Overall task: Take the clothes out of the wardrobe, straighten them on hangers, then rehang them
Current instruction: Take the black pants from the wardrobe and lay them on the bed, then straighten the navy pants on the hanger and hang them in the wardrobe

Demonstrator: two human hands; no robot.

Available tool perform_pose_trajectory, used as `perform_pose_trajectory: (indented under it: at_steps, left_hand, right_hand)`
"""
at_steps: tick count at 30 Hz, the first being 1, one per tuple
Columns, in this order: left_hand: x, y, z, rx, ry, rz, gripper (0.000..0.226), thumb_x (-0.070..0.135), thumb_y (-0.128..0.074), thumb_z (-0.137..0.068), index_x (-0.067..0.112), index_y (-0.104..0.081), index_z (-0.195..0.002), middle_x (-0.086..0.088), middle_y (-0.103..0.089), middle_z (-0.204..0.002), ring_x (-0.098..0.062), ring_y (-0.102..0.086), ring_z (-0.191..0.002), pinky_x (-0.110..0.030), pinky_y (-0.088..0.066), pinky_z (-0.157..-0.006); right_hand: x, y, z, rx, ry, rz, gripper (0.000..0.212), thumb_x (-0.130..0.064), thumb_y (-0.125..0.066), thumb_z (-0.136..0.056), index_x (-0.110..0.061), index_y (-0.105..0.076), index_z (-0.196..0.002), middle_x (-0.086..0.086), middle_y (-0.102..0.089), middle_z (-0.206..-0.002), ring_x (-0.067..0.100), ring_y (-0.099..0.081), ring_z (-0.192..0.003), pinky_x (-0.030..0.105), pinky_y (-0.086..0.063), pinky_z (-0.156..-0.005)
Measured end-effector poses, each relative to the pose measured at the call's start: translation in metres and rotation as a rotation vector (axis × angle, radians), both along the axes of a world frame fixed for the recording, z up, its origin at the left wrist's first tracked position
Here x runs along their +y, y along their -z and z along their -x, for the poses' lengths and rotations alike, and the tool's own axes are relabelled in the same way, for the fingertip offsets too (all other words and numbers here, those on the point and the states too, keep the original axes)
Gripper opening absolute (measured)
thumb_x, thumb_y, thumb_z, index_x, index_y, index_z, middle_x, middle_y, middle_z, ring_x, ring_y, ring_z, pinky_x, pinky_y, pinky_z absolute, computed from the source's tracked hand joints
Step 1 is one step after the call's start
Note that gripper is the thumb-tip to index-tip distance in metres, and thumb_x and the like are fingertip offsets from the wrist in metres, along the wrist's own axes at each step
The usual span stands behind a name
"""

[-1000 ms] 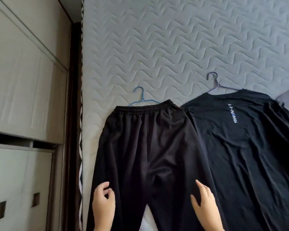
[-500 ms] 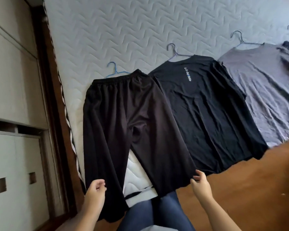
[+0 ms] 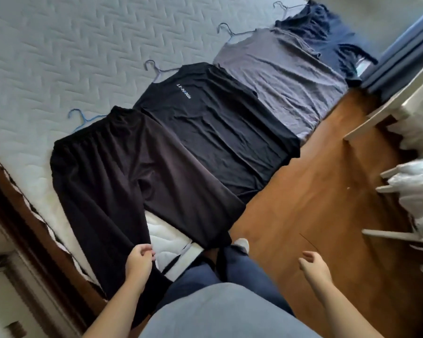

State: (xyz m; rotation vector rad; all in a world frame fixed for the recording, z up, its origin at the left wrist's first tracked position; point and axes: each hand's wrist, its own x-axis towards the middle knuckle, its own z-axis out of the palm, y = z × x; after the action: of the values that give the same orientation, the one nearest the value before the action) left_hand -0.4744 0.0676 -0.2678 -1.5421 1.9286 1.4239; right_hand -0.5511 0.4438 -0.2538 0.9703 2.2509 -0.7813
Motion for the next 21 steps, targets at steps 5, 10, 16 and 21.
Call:
perform_pose_trajectory:
  at_steps: [5,10,16,21]
  left_hand:
    - [0.03,-0.022,0.039,0.091,0.237,-0.015,0.02,0.0,-0.038,-0.089,0.008,-0.057,-0.089,-0.005,-0.061,-0.08,-0.022,-0.059,-0.077,-0.031,-0.043,-0.081]
    - [0.071,-0.04,0.074,0.132,0.43,0.07,0.023,0.002,-0.041,-0.089,0.019,-0.054,-0.08,-0.001,-0.062,-0.077,-0.022,-0.059,-0.075,-0.03,-0.042,-0.075]
    - [0.185,-0.038,0.11,0.116,0.416,0.056,0.022,-0.001,-0.04,-0.088,0.011,-0.056,-0.08,-0.01,-0.062,-0.078,-0.025,-0.056,-0.071,-0.029,-0.043,-0.067]
    - [0.317,-0.027,0.156,0.074,0.606,-0.026,0.019,0.002,-0.039,-0.089,0.005,-0.057,-0.095,-0.01,-0.061,-0.084,-0.024,-0.058,-0.078,-0.03,-0.044,-0.073]
  right_hand:
    - [0.041,0.009,-0.026,0.046,0.159,0.01,0.033,-0.007,-0.053,-0.086,-0.004,-0.053,-0.119,0.021,-0.06,-0.118,0.036,-0.058,-0.104,0.044,-0.045,-0.093]
    - [0.077,0.01,-0.022,0.054,0.205,0.075,0.032,-0.006,-0.05,-0.087,-0.003,-0.053,-0.119,0.021,-0.059,-0.118,0.033,-0.056,-0.097,0.041,-0.046,-0.087]
    - [0.157,-0.007,0.002,0.121,0.054,0.186,0.03,-0.01,-0.048,-0.09,-0.008,-0.054,-0.119,0.011,-0.058,-0.122,0.024,-0.053,-0.105,0.026,-0.036,-0.08]
    - [0.267,-0.002,-0.02,0.045,0.149,0.14,0.028,-0.012,-0.048,-0.091,-0.009,-0.054,-0.118,0.01,-0.06,-0.114,0.018,-0.049,-0.09,0.024,-0.036,-0.075]
